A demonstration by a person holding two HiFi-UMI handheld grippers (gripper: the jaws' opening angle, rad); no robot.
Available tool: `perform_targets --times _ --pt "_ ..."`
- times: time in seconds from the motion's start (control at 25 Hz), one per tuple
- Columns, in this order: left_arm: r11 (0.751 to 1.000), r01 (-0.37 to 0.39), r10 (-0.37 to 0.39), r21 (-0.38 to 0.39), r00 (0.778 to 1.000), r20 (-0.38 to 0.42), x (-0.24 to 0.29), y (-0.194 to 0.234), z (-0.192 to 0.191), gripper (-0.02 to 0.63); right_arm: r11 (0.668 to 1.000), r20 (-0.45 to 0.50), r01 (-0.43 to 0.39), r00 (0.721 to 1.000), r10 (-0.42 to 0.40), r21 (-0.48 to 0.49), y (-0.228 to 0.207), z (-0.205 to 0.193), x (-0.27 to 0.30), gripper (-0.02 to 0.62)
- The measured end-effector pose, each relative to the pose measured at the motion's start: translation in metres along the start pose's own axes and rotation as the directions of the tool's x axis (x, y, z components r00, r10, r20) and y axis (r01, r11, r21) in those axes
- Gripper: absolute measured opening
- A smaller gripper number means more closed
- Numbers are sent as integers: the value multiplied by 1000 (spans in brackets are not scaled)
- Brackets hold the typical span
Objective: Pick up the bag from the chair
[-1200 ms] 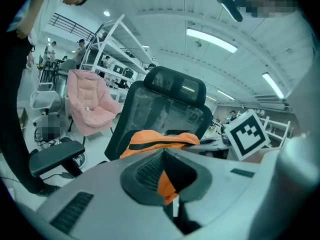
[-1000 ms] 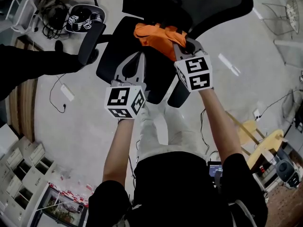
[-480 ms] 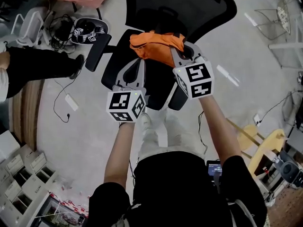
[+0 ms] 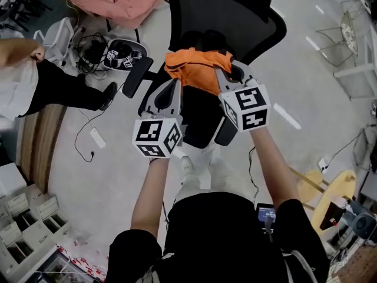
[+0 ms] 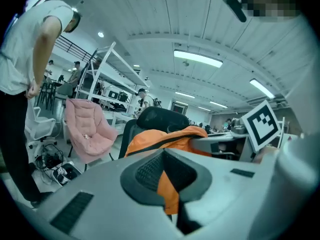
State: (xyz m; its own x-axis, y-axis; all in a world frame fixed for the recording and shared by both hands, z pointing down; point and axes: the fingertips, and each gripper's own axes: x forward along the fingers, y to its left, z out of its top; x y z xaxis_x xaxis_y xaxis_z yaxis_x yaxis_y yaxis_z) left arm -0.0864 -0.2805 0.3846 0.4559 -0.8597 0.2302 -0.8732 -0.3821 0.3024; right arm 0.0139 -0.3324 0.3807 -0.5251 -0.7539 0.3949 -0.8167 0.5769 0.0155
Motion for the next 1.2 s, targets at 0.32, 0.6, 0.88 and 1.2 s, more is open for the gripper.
perform_targets --times 0.32,0.6,0.88,1.2 --pt "996 43 -47 76 998 48 -44 -14 37 6 1000 36 23 999 -24 15 30 29 -37 11" --pt "991 67 -76 114 994 77 -82 -23 53 6 997 52 69 996 -71 31 55 41 -76 11" --pt "977 145 -164 156 979 120 -125 -51 73 6 994 96 106 989 -109 26 85 61 -120 11" --pt "949 221 -254 225 959 128 -170 -69 86 6 985 169 164 971 -171 52 121 85 -162 11"
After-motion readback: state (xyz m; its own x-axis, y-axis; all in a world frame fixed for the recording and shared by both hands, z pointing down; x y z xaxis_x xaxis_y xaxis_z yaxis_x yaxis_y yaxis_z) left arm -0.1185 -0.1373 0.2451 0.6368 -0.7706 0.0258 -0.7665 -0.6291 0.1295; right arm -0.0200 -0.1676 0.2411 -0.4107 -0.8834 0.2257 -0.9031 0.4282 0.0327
